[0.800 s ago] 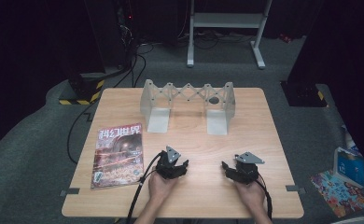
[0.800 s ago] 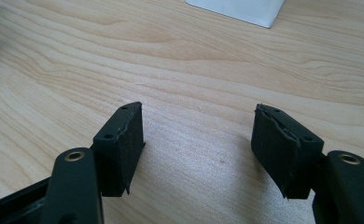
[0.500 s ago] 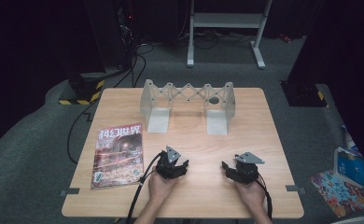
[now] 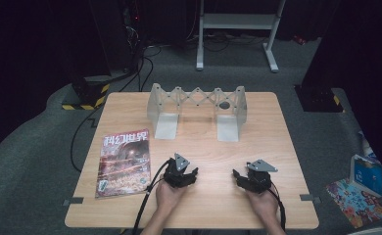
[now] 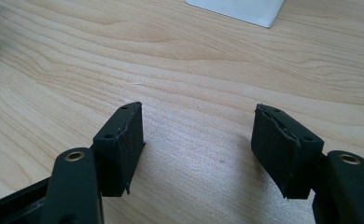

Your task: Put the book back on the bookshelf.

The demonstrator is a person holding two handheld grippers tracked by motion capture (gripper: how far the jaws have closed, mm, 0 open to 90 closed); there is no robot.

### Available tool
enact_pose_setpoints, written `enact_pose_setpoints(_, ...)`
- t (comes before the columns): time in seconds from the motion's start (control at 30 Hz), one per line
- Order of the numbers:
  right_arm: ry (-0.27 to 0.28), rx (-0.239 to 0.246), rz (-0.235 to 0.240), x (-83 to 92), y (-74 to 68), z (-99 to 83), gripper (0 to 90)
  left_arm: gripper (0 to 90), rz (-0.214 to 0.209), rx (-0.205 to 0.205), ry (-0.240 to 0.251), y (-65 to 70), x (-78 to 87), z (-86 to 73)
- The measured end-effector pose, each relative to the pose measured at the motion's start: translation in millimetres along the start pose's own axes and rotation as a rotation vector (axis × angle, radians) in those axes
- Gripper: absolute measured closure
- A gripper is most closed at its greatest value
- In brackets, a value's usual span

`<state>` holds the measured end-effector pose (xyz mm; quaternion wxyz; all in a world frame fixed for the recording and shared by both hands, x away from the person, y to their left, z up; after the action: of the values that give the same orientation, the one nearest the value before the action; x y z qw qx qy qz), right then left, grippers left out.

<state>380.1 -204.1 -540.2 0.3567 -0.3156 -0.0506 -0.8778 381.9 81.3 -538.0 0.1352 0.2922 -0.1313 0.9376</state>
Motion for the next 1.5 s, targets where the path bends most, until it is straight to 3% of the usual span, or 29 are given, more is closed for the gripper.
enact_pose_setpoints(0.67, -0.001, 0.004, 0.000, -0.1, 0.6, 0.2, 34.1, 36.4, -0.010, -0.002, -0.006, -0.6, -2.3, 2.2)
enact_pose_setpoints(0.83, 0.001, 0.004, 0.001, -0.1, 0.7, 0.2, 34.1, 35.5, -0.024, 0.025, -0.022, -5.0, -2.1, 3.1)
enact_pose_setpoints(0.97, -0.001, 0.002, 0.000, -0.1, 0.6, 0.2, 34.2, 35.4, -0.023, 0.003, -0.022, -8.5, 1.8, 2.4)
enact_pose_setpoints(1.13, 0.000, 0.002, 0.001, -0.2, 0.6, 0.3, 34.1, 35.5, -0.030, 0.023, -0.020, -14.8, 5.3, 3.8)
enact_pose_setpoints(1.5, -0.001, 0.004, 0.001, -0.2, 0.8, 0.4, 34.2, 35.9, -0.010, 0.034, -0.015, -26.6, 13.8, 4.7)
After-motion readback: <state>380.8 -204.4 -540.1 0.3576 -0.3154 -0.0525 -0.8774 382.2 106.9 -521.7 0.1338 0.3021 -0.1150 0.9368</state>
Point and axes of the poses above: each handheld gripper's, and its own axes: x roughly backward along the jaws, z roughly out of its top, y roughly to its right, the point moved 1 cm from there along -x, roughly forward along the jaws, and after that the axes turned 15 degrees about z, right-handed, at the moved point
